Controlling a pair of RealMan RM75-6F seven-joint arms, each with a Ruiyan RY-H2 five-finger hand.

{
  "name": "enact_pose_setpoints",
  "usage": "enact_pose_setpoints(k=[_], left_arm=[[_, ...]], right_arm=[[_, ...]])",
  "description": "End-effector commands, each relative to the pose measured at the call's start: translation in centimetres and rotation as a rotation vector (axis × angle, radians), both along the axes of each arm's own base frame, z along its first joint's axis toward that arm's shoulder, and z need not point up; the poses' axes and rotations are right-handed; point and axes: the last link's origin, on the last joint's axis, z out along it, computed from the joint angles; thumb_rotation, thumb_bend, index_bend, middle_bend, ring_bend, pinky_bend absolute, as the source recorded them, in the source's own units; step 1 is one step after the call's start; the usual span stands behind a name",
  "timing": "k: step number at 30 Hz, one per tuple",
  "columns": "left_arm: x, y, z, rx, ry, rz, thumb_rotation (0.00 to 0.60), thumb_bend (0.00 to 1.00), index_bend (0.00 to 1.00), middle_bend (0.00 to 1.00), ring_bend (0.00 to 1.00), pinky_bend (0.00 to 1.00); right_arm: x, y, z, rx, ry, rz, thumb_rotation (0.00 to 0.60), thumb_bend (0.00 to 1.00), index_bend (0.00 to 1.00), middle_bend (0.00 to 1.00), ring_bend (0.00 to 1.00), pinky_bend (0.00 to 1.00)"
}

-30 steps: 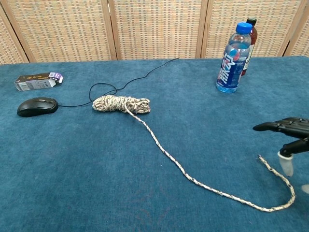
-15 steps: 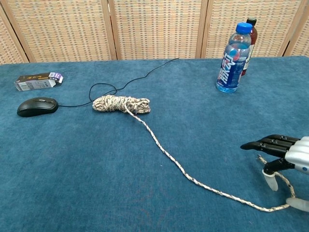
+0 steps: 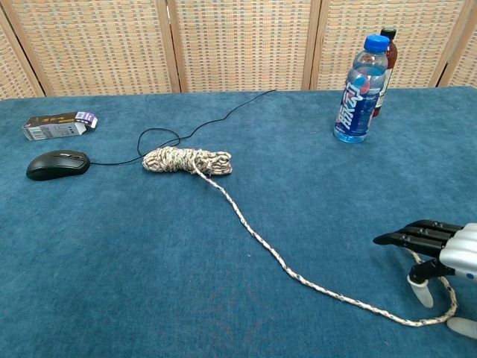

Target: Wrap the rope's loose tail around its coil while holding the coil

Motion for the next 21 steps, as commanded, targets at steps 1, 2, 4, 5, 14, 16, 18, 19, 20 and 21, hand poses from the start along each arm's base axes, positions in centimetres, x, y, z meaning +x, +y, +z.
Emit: enact_pose_setpoints(k=[1, 2, 4, 5, 14, 16, 18, 19, 20, 21], left_arm=[[-0.04, -0.01, -0.01, 0.0, 0.001, 0.001, 0.6, 0.0, 0.0, 0.0, 0.0, 0.0], [-0.05, 0.0, -0.06, -0.002, 0.002, 0.002, 0.6, 0.0, 0.0, 0.0, 0.0, 0.0], [-0.04, -0.02, -0.17, -0.006, 0.003, 0.001, 0.6, 0.0, 0.0, 0.0, 0.0, 0.0], [-0.01, -0.02, -0.16, -0.006, 0.003, 0.0, 0.6, 0.0, 0.0, 0.0, 0.0, 0.0], [-0.02, -0.06, -0.13, -0.004, 0.001, -0.001, 0.6, 0.0, 0.0, 0.0, 0.0, 0.0], [-0.02, -0.05, -0.15, -0.004, 0.002, -0.001, 0.6, 0.0, 0.0, 0.0, 0.0, 0.0], [-0.02, -0.05, -0.17, -0.004, 0.002, -0.001, 0.6, 0.0, 0.0, 0.0, 0.0, 0.0], [-0.02, -0.03, -0.17, -0.003, 0.002, -0.001, 0.6, 0.0, 0.0, 0.0, 0.0, 0.0], [-0.01, -0.02, -0.16, -0.003, 0.003, -0.001, 0.6, 0.0, 0.0, 0.0, 0.0, 0.0], [-0.02, -0.02, -0.16, -0.003, 0.002, 0.0, 0.6, 0.0, 0.0, 0.0, 0.0, 0.0]], right_arm=[[0.11, 0.2, 0.17, -0.002, -0.002, 0.006, 0.6, 0.31, 0.49, 0.0, 0.0, 0.0], [0.15, 0.28, 0.17, 0.001, -0.004, 0.006, 0.6, 0.31, 0.49, 0.0, 0.0, 0.0], [0.09, 0.36, -0.04, 0.009, 0.007, 0.006, 0.6, 0.31, 0.49, 0.0, 0.0, 0.0], [0.07, 0.37, -0.12, 0.012, 0.01, 0.005, 0.6, 0.31, 0.49, 0.0, 0.0, 0.0], [0.16, 0.03, -0.39, 0.009, 0.017, 0.0, 0.6, 0.32, 0.5, 0.0, 0.0, 0.0], [0.2, -0.02, -0.45, 0.009, 0.017, -0.002, 0.6, 0.34, 0.52, 0.0, 0.0, 0.0], [0.22, -0.07, -0.51, 0.01, 0.019, -0.001, 0.6, 0.37, 0.55, 0.0, 0.0, 0.0], [0.23, -0.1, -0.56, 0.01, 0.02, -0.002, 0.6, 0.39, 0.56, 0.0, 0.0, 0.0], [0.23, -0.13, -0.61, 0.011, 0.019, -0.004, 0.6, 0.41, 0.58, 0.0, 0.0, 0.0], [0.24, -0.16, -0.63, 0.011, 0.019, -0.006, 0.6, 0.42, 0.59, 0.0, 0.0, 0.0]])
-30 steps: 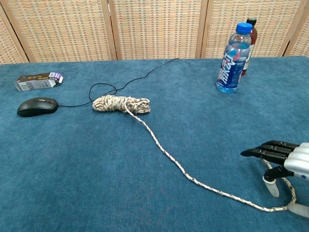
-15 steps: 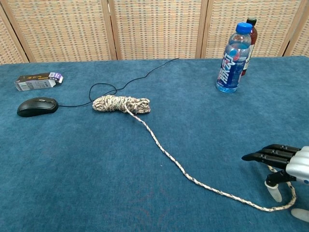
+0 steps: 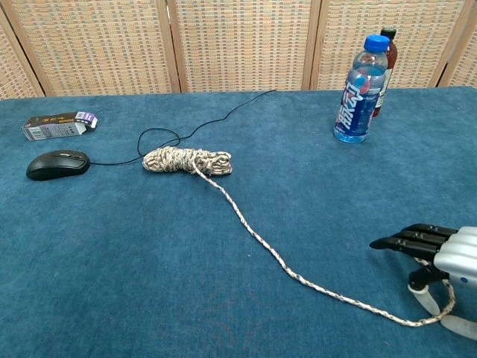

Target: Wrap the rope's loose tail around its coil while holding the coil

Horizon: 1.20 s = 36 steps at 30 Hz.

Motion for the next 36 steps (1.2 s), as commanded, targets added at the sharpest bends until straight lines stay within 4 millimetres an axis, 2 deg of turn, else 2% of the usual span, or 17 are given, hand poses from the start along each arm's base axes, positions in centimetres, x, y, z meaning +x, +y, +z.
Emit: enact_pose_setpoints(k=[1, 13, 19, 25, 29, 36], left_arm=[[0.0, 0.0, 0.0, 0.0, -0.001, 0.001, 0.6, 0.0, 0.0, 0.0, 0.0, 0.0], [0.0, 0.0, 0.0, -0.002, 0.0, 0.001, 0.6, 0.0, 0.0, 0.0, 0.0, 0.0], [0.4, 1.4, -0.3, -0.022, 0.002, -0.022, 0.6, 0.0, 0.0, 0.0, 0.0, 0.0], [2.2, 4.9, -0.8, -0.094, 0.021, -0.091, 0.6, 0.0, 0.0, 0.0, 0.0, 0.0], [4.2, 8.4, -1.7, -0.172, 0.055, -0.153, 0.6, 0.0, 0.0, 0.0, 0.0, 0.0], [9.1, 14.6, -5.2, -0.272, 0.094, -0.286, 0.6, 0.0, 0.0, 0.0, 0.0, 0.0]], right_arm=[[0.0, -0.1, -0.1, -0.002, 0.0, -0.001, 0.6, 0.43, 0.6, 0.0, 0.0, 0.0], [0.4, -0.3, 0.2, -0.025, -0.049, 0.004, 0.6, 0.43, 0.7, 0.0, 0.0, 0.0], [1.3, -1.2, 2.1, -0.084, -0.162, -0.011, 0.6, 0.43, 0.7, 0.0, 0.0, 0.0], [1.7, -2.4, 4.2, -0.143, -0.256, -0.057, 0.6, 0.43, 0.7, 0.0, 0.0, 0.0], [1.9, -2.9, 5.7, -0.182, -0.314, -0.089, 0.6, 0.43, 0.7, 0.0, 0.0, 0.0], [1.7, -3.3, 7.6, -0.234, -0.345, -0.115, 0.6, 0.43, 0.7, 0.0, 0.0, 0.0]])
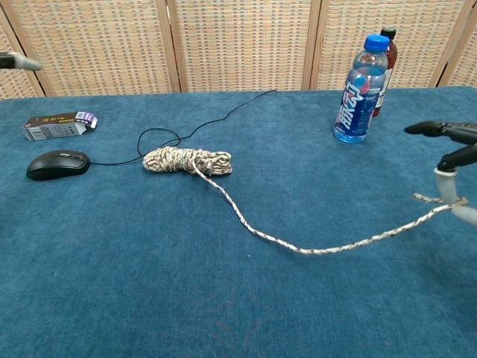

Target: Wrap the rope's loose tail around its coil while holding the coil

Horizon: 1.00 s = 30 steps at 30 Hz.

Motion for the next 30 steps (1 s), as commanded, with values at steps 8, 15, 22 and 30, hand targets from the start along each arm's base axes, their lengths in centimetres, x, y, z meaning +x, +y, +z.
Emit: enact_pose_setpoints(k=[8, 15, 22, 30], left_arm=[[6.5, 8.1, -6.9, -0.128, 0.044, -0.084, 0.6, 0.0, 0.02, 0.0, 0.0, 0.0], [7.7, 10.0, -10.5, -0.175, 0.065, -0.075, 0.6, 0.07, 0.07, 0.0, 0.0, 0.0], [8.1, 12.2, -14.3, -0.202, 0.115, -0.03, 0.6, 0.12, 0.12, 0.01, 0.0, 0.01], [8.6, 13.3, -16.7, -0.211, 0.127, -0.004, 0.6, 0.15, 0.21, 0.09, 0.03, 0.1]], right_arm=[[-0.1, -0.2, 1.1, -0.019, -0.012, -0.016, 0.6, 0.43, 0.7, 0.0, 0.0, 0.0], [0.0, -0.2, 1.5, -0.025, -0.015, -0.019, 0.6, 0.43, 0.7, 0.0, 0.0, 0.0], [-0.2, -0.7, 2.1, -0.039, -0.026, -0.041, 0.6, 0.43, 0.7, 0.0, 0.0, 0.0], [-0.1, -0.8, 2.2, -0.037, -0.028, -0.042, 0.6, 0.43, 0.7, 0.0, 0.0, 0.0]])
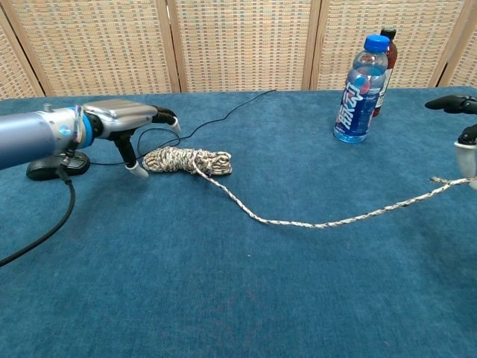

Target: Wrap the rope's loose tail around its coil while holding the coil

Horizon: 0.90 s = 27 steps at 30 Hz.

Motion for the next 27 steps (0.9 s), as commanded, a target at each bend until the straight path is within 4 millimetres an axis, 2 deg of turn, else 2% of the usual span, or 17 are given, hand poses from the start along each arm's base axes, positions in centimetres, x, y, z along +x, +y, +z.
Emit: enact_pose_setpoints(k=[1, 5, 8, 10, 14, 18, 21, 27], left_arm=[[0.8, 0.5, -1.8, -0.023, -0.002, 0.015, 0.6, 0.15, 0.21, 0.09, 0.04, 0.11], [1.6, 0.9, -2.7, -0.032, -0.01, 0.023, 0.6, 0.15, 0.22, 0.11, 0.06, 0.13], [2.1, 1.2, -3.1, -0.034, -0.013, 0.023, 0.6, 0.15, 0.25, 0.16, 0.1, 0.17], [2.5, 1.3, -3.4, -0.042, -0.021, 0.026, 0.6, 0.15, 0.29, 0.21, 0.14, 0.22], [2.8, 1.3, -3.5, -0.035, -0.034, 0.019, 0.6, 0.15, 0.43, 0.33, 0.26, 0.38], [2.6, 1.2, -3.2, -0.022, -0.041, 0.009, 0.6, 0.18, 0.55, 0.43, 0.34, 0.46], [2.2, 1.0, -2.7, -0.016, -0.036, -0.004, 0.6, 0.23, 0.58, 0.45, 0.36, 0.48], [1.7, 0.5, -1.5, -0.015, -0.068, -0.014, 0.6, 0.26, 0.58, 0.46, 0.37, 0.49]], right_arm=[[0.0, 0.0, 0.1, -0.001, -0.002, -0.003, 0.6, 0.43, 0.7, 0.0, 0.0, 0.0], [-0.1, -0.1, 0.3, -0.007, -0.006, -0.008, 0.6, 0.43, 0.7, 0.0, 0.0, 0.0], [-0.1, -0.1, 0.4, -0.008, -0.009, -0.009, 0.6, 0.43, 0.7, 0.0, 0.0, 0.0], [0.0, -0.1, 0.4, -0.009, -0.01, -0.01, 0.6, 0.43, 0.7, 0.0, 0.0, 0.0], [0.0, -0.1, 0.4, -0.007, -0.01, -0.011, 0.6, 0.43, 0.7, 0.0, 0.0, 0.0], [0.0, 0.0, 0.4, -0.005, -0.013, -0.009, 0.6, 0.43, 0.7, 0.0, 0.0, 0.0], [0.1, 0.1, 0.4, -0.005, -0.016, -0.005, 0.6, 0.43, 0.7, 0.0, 0.0, 0.0], [0.3, 0.2, 0.6, -0.008, -0.021, 0.002, 0.6, 0.44, 0.7, 0.0, 0.0, 0.0]])
